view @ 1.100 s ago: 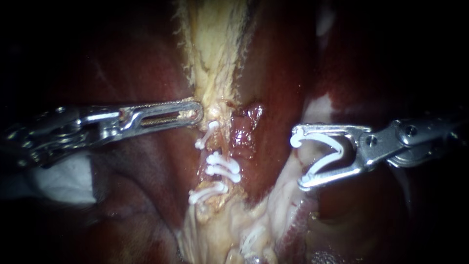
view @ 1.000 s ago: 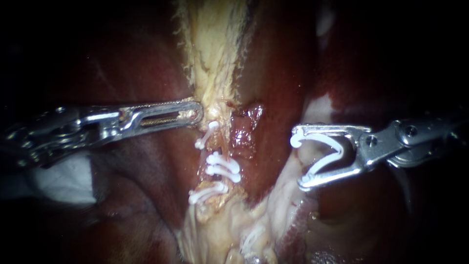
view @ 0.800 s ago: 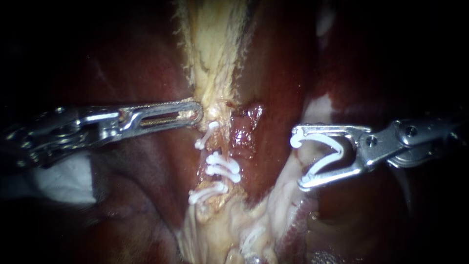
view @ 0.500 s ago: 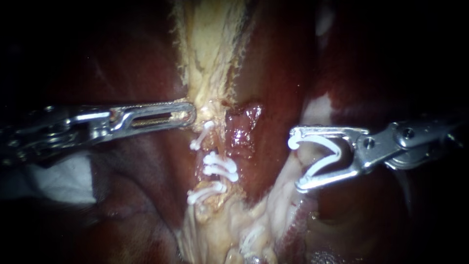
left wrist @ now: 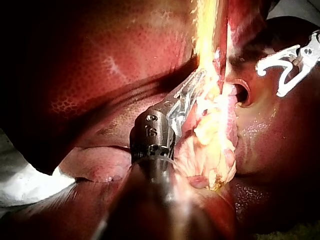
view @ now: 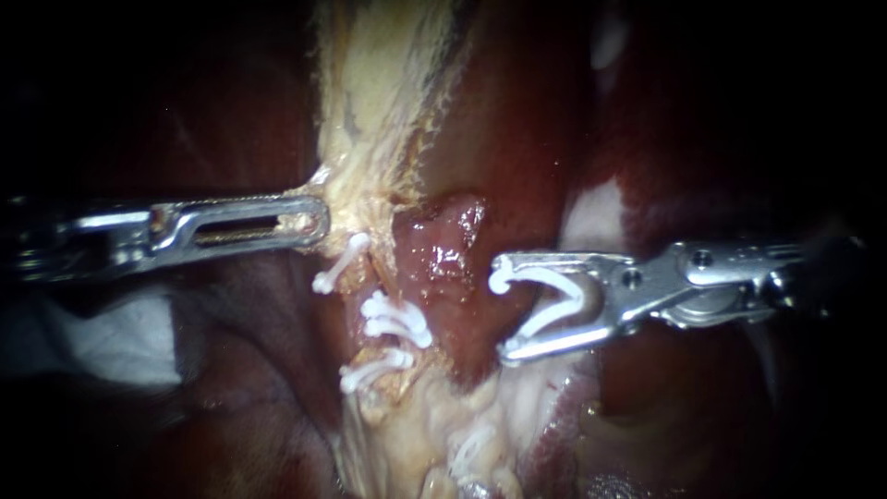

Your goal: Clipping third clip right tube

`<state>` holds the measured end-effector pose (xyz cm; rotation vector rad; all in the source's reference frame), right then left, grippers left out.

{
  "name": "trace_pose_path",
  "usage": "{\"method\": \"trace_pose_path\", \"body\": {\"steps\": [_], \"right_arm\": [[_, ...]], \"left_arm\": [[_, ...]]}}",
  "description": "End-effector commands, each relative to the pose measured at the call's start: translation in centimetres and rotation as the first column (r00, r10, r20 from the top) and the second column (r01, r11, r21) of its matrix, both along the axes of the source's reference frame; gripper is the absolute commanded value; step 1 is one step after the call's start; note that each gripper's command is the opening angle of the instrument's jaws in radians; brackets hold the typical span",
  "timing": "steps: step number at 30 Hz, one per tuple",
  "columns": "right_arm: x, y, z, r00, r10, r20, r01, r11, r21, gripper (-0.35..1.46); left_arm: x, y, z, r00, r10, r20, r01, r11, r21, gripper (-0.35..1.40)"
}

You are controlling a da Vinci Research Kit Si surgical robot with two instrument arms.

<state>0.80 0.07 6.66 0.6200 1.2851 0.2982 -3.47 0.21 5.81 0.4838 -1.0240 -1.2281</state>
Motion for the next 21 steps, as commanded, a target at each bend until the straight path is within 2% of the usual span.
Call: {"method": "trace_pose_path", "body": {"steps": [1,6,21], "right_arm": [[0.06,0.01,0.04,1.0,-0.002,0.001,0.002,1.0,0.01,0.56],[0.29,0.02,0.19,0.9998,-0.003,0.019,0.003,1.0,0.014,0.56],[0.68,-0.01,0.6,0.9987,0.018,0.047,-0.019,1.0,0.022,0.58]], "left_arm": [[0.02,0.01,0.0,1.0,-0.003,-0.002,0.003,1.0,-0.001,-0.35],[0.08,0.04,-0.03,1.0,-0.006,0.002,0.006,1.0,-0.002,-0.35],[0.03,-0.04,-0.18,0.9999,-0.016,0.005,0.016,1.0,-0.005,-0.35]]}}
